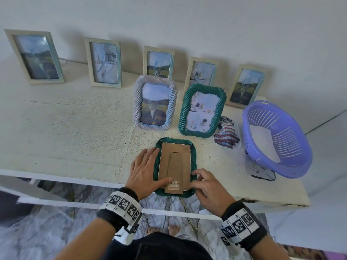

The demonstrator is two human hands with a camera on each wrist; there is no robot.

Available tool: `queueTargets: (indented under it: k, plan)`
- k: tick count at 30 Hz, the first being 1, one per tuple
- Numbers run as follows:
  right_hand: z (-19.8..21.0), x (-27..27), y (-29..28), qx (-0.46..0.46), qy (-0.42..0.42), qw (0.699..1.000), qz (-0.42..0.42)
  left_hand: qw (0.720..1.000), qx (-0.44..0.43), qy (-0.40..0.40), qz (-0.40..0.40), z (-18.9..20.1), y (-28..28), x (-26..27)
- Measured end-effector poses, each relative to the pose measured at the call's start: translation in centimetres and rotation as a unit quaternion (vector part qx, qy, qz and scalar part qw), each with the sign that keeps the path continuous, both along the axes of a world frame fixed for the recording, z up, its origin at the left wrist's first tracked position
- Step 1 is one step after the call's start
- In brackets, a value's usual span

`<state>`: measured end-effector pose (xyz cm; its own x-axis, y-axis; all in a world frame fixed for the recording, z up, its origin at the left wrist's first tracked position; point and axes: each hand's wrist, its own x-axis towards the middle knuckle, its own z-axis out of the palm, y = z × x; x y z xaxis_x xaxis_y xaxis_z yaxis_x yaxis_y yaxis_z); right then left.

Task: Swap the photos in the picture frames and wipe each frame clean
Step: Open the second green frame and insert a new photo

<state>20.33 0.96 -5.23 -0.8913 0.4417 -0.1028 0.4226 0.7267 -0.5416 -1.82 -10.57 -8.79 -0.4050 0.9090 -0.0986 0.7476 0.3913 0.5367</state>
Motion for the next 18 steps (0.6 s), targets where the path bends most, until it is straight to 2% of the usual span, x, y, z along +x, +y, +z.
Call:
queueTargets:
  k: [6,10,18]
  plan:
    - [-0.3,-0.7,0.5,0.036,0.004,0.999,0.001,1.000,0.003,0.004,-0.003,-0.2,0.0,0.0]
    - [-0.2,-1.0,0.2,0.028,0.007,0.999,-0.031,1.000,0.011,0.002,-0.001,-0.2,0.0,0.0]
    - [-0.1,-2.0,-1.4,0.059,-0.046,0.995,-0.070,1.000,-0.003,-0.008,-0.011,-0.1,-0.2,-0.3]
